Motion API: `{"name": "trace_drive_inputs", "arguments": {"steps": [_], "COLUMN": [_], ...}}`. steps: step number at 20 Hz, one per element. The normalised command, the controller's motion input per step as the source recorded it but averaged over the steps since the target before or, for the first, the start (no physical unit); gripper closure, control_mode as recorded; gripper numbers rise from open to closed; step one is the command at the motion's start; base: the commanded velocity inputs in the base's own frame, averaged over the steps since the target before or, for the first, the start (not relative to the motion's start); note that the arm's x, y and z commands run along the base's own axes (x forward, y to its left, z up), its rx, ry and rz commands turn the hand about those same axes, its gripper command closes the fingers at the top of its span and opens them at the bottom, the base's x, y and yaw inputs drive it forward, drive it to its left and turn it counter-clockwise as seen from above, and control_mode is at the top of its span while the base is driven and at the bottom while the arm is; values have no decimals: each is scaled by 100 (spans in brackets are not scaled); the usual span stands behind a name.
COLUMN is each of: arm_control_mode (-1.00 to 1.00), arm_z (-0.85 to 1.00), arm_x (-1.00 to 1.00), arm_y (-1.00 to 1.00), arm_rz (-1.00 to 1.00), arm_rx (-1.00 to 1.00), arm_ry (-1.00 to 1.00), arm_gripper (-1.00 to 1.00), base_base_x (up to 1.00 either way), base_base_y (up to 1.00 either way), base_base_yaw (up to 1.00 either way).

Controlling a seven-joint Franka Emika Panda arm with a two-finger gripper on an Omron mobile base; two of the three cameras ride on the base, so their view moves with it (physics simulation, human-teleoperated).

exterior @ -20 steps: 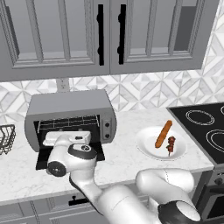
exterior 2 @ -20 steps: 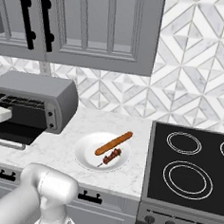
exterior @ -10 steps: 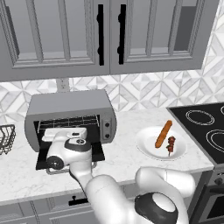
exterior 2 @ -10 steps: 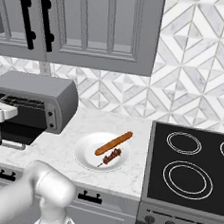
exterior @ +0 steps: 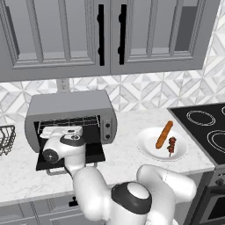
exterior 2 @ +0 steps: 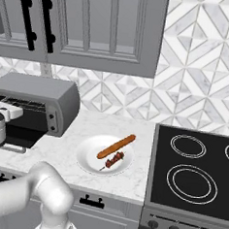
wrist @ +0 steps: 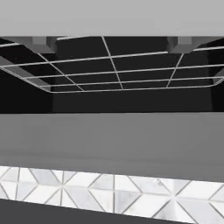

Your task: Pick up the kebab skewer and baguette bread, and place them inside the toaster oven. Close the toaster oven door and start by setting the timer.

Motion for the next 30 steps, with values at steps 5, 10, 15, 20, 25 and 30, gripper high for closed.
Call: {"name": "trace_drive_inputs", "arguments": {"steps": [5, 10, 15, 20, 25, 30], "arm_control_mode": [-100, -100, -100, -100, -100, -100], "arm_z": [-19, -32, -29, -73, -69, -58], "arm_x": [42, 26, 19, -11, -40, -89], "arm_y": [30, 18, 3, 0, 0, 0], "arm_rz": [-1, 0, 0, 0, -3, 0], "arm_rx": [-9, -9, -4, -3, -1, 0], "arm_ry": [1, 0, 1, 6, 10, 14], "arm_gripper": [-100, -100, -100, -100, -100, -100], "base_base_x": [0, 0, 0, 0, 0, 0], "base_base_y": [0, 0, 0, 0, 0, 0], "base_base_yaw": [0, 0, 0, 0, 0, 0]}}
